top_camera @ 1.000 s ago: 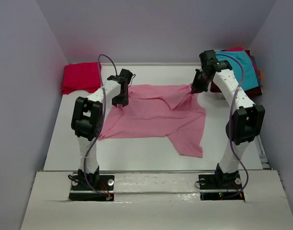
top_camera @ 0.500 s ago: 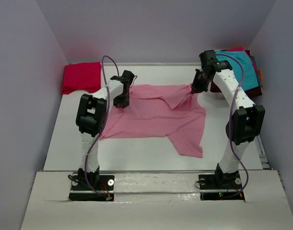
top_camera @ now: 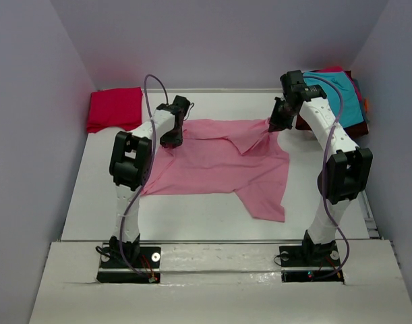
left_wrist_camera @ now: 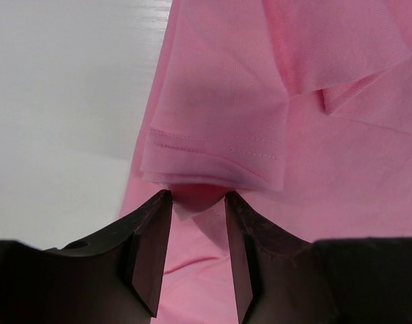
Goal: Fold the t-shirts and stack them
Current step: Flatten the tshirt out
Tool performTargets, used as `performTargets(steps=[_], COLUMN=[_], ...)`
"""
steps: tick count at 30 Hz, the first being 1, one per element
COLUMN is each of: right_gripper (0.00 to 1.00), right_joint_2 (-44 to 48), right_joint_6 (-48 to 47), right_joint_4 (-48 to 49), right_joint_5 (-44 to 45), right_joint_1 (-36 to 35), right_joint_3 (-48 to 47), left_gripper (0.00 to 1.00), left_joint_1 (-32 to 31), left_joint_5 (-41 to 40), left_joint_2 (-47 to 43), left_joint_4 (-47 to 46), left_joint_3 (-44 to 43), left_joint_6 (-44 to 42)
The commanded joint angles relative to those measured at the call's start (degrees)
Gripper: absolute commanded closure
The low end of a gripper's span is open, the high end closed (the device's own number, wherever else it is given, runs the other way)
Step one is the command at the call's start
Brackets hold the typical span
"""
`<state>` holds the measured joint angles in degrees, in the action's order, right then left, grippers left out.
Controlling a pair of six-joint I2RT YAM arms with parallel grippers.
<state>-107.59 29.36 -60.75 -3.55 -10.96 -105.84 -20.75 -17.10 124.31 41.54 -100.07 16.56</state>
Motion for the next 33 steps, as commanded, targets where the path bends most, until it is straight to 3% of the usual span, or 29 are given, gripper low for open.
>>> performTargets(steps=[1,10,13,19,22,33], right_gripper=[0.93,0.93,0.93,0.93,0.93,0.93], right_joint_2=[2.03,2.21,2.30,2.56,2.65,2.39], right_joint_6=[-0.62,-0.71,-0.54,-0.45,-0.54,-0.62], right_joint_4=[2.13,2.22,2.48,2.39,2.22,1.16], right_joint_5=[-0.32,-0.14,-0.31,-0.23,-0.05,1.62], right_joint_1=[-0.29,-0.29,-0.29,-0.29,-0.29,-0.29], right_joint_3=[0.46,0.81,1.08,1.16,0.99,-2.43], left_gripper=[0.51,0.54,0.67,0.80,0.94,0.94], left_joint_1=[0.19,0.19,0.19,0.19,0.19,1.24], left_joint_5=[-1.71,-2.14,-2.58,-2.58,-2.59,-3.02], left_joint_2=[0.76,0.93,0.32,-0.30,-1.09,-8.82], left_joint_4=[1.44,0.74,0.56,0.47,0.21,1.35], left_joint_3=[-2.23,-1.27,-0.65,-0.56,-0.48,-3.28], left_joint_6=[-0.56,-0.39,-0.30,-0.12,0.32,1.29])
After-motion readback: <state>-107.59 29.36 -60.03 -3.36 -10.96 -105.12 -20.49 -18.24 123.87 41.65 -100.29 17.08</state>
